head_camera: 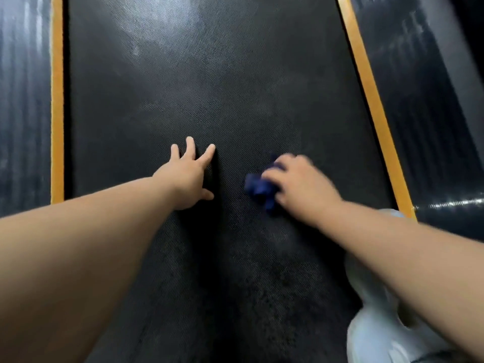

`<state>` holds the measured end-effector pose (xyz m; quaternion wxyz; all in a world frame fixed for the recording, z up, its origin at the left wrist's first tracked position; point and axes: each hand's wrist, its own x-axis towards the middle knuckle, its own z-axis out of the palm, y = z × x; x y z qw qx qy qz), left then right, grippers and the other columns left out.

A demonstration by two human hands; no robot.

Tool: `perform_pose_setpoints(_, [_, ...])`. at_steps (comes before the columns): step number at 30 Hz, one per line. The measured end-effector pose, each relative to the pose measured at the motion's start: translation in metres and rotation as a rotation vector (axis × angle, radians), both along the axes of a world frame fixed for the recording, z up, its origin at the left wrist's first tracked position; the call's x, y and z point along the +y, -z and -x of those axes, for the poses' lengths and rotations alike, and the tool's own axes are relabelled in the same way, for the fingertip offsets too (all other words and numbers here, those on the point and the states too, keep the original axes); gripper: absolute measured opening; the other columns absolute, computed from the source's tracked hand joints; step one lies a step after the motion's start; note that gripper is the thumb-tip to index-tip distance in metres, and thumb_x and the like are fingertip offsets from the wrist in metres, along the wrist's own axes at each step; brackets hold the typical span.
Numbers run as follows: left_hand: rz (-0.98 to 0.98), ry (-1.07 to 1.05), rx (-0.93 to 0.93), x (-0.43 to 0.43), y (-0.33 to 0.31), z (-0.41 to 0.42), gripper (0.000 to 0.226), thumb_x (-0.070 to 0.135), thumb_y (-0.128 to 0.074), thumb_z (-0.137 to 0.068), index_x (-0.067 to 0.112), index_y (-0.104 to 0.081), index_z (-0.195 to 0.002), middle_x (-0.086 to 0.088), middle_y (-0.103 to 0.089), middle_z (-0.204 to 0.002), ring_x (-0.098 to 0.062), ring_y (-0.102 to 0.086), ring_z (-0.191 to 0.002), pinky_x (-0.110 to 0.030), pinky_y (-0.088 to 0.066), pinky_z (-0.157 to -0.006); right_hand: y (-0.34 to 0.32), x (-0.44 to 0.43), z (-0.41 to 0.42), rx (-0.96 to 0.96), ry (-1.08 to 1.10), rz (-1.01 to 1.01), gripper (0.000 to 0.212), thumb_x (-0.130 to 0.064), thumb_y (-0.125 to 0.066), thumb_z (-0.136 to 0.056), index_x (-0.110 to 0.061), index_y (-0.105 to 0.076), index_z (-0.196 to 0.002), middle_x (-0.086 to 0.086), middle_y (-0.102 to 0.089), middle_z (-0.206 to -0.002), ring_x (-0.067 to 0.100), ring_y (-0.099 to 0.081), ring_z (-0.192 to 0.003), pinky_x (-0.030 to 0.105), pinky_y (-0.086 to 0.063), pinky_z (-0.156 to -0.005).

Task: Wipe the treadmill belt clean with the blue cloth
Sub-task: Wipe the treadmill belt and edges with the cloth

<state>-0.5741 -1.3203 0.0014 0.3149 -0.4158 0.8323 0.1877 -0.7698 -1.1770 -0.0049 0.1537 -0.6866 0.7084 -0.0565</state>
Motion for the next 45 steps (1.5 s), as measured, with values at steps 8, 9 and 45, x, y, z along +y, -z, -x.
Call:
perform_pose_setpoints(8, [0.022, -0.015, 0.017, 0.000, -0.002, 0.003, 0.107, 0.046, -0.071, -0.078, 0.039, 0.010, -0.148, -0.009, 0.019, -0.157, -0.040, 0.005, -0.143, -0.053, -0.026, -0.111, 0.001, -0.024, -0.015, -0.025, 0.467, 0.085, 0.037, -0.042, -0.055, -0.088, -0.017, -0.066, -0.112, 0.017, -0.051, -0.122, 0.039, -0.048, -0.101, 0.037, -0.039, -0.093])
perform_pose_setpoints(9, [0.021, -0.021, 0.017, 0.000, -0.003, 0.003, 0.107, 0.046, -0.072, -0.077, 0.039, 0.009, -0.148, -0.009, 0.019, -0.157, -0.040, 0.005, -0.143, -0.053, -0.026, -0.110, 0.003, -0.009, -0.036, -0.058, 0.436, 0.114, 0.031, -0.037, -0.058, -0.086, -0.016, -0.068, -0.106, 0.017, -0.054, -0.117, 0.038, -0.051, -0.095, 0.038, -0.043, -0.088])
perform_pose_setpoints(45, [-0.020, -0.024, -0.044, -0.015, -0.012, 0.038, 0.135, 0.057, -0.084, -0.052, 0.053, 0.016, -0.141, 0.008, 0.030, -0.153, -0.051, 0.012, -0.138, -0.062, -0.031, -0.104, -0.017, 0.041, -0.004, -0.138, 0.277, -0.191, 0.021, -0.014, -0.055, -0.083, -0.023, -0.068, -0.098, -0.003, -0.055, -0.113, 0.024, -0.044, -0.100, 0.034, -0.046, -0.081])
